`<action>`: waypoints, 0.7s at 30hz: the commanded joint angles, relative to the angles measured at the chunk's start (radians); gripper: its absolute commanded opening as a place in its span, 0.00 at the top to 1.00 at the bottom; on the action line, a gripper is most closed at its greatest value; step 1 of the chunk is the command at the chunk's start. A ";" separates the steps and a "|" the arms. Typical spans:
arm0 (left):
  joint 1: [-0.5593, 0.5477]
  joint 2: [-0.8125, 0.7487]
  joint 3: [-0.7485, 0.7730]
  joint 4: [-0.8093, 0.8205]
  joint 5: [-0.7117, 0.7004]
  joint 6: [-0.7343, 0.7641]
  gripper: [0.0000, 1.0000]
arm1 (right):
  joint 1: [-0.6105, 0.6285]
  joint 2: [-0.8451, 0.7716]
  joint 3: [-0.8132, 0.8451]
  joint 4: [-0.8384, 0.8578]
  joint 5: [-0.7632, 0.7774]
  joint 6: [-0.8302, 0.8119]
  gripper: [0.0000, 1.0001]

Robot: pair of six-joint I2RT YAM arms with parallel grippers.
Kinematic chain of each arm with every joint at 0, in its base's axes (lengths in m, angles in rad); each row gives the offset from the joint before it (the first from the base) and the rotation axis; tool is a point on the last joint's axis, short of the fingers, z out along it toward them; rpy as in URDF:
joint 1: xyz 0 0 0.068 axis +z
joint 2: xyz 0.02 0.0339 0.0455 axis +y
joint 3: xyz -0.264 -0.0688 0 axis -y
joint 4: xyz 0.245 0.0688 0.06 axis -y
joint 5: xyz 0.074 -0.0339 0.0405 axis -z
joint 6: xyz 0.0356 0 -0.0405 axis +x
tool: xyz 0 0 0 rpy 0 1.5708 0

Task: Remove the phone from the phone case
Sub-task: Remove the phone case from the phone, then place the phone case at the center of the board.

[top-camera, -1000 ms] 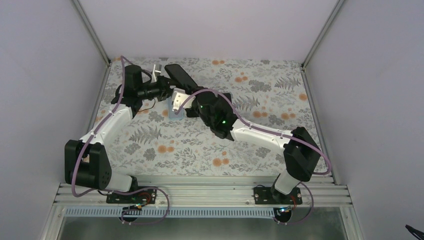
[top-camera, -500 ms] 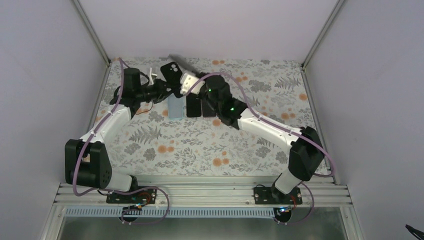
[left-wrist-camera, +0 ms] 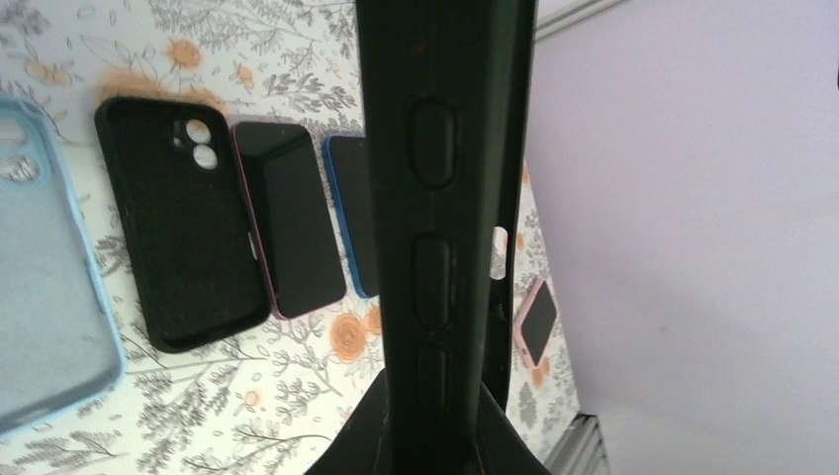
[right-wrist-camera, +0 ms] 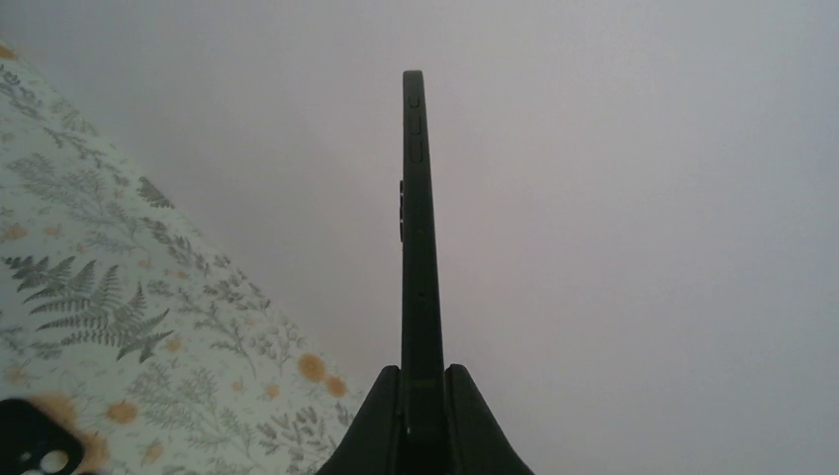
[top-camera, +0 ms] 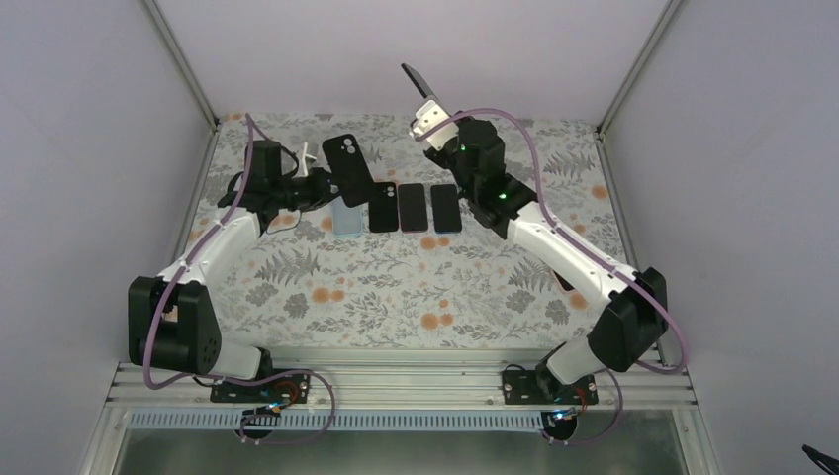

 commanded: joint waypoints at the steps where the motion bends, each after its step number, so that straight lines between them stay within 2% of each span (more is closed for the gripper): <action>1: 0.013 -0.043 0.057 -0.067 -0.024 0.244 0.98 | -0.035 -0.101 -0.037 -0.024 -0.049 0.078 0.96; 7: 0.110 -0.022 0.092 -0.222 0.041 0.515 0.98 | -0.076 -0.184 -0.081 -0.114 -0.086 0.147 0.96; 15: 0.328 0.105 0.078 -0.350 0.080 0.656 0.98 | -0.111 -0.240 -0.111 -0.165 -0.111 0.186 0.96; 21: 0.366 0.232 0.096 -0.449 0.021 0.785 0.98 | -0.122 -0.241 -0.114 -0.174 -0.128 0.205 0.96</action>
